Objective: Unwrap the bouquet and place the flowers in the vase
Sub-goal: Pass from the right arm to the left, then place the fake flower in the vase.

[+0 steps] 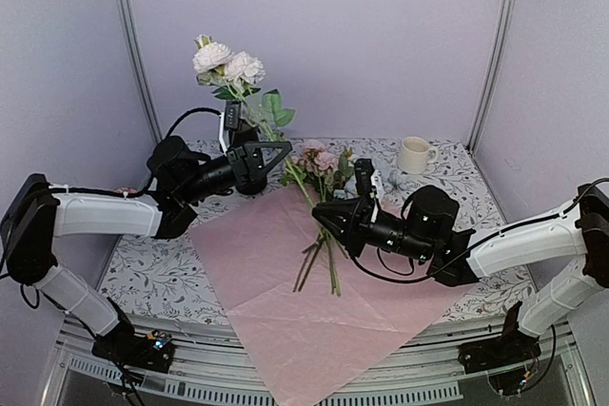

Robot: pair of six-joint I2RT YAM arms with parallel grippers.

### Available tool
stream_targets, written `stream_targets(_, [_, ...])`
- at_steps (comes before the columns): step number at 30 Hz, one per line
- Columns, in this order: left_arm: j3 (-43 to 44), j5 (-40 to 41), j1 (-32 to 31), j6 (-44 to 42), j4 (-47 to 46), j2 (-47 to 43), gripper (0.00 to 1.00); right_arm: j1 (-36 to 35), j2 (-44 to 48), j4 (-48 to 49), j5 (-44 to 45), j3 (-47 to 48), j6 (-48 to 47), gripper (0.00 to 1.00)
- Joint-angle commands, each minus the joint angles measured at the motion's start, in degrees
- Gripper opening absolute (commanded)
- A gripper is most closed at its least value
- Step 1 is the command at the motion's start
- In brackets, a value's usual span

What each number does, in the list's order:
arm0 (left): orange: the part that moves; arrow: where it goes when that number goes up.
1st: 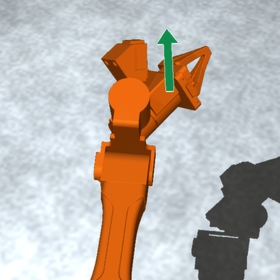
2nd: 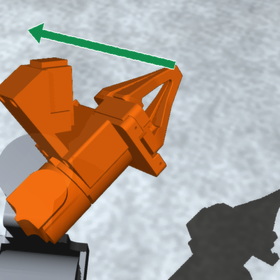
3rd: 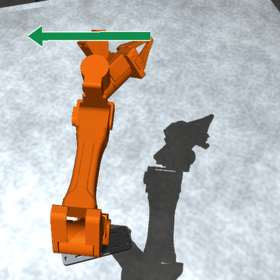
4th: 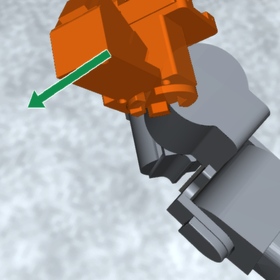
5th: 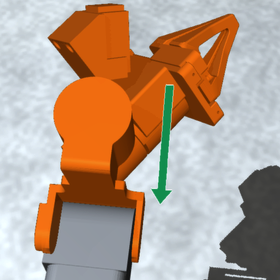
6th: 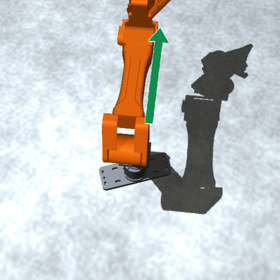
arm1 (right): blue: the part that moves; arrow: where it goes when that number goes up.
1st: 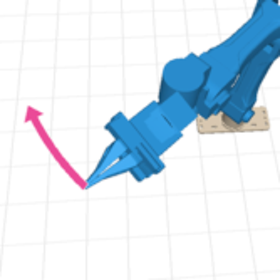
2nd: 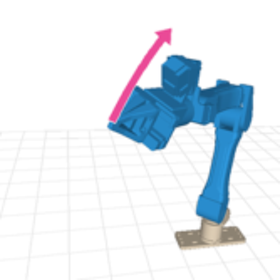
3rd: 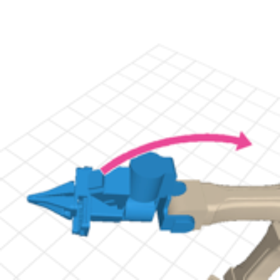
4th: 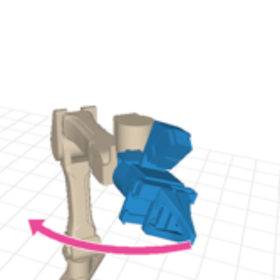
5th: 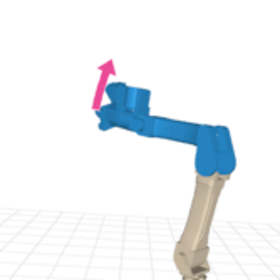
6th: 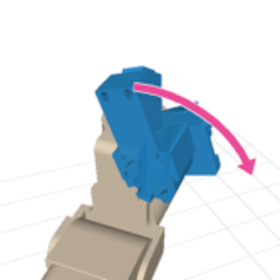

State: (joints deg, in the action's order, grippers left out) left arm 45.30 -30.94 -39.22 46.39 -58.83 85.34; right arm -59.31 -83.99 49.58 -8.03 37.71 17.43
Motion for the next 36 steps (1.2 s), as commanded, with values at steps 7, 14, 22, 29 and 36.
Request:
stream_targets(7, [2.0,0.4,4.8,-5.8,8.2,-1.0,0.04,-0.2,4.0,-5.9,11.1,-0.4,-8.0,0.49])
stream_targets(14, [10.8,10.5,9.0,-20.5,33.1,-5.1,0.05,0.4,8.6,-12.4,21.4,-0.5,-18.4,0.63])
stream_targets(22, [27.2,29.4,10.9,-33.8,51.1,-5.9,0.07,1.5,7.0,-9.0,33.5,-3.1,-22.3,0.64])
stream_targets(29, [35.4,36.2,14.1,-38.8,52.5,-4.1,0.07,1.9,6.3,2.1,36.8,-11.0,-21.7,0.64])
stream_targets(36, [41.0,38.4,15.8,-42.6,51.8,0.7,0.07,2.6,5.4,3.8,36.7,-12.0,-19.7,0.64])
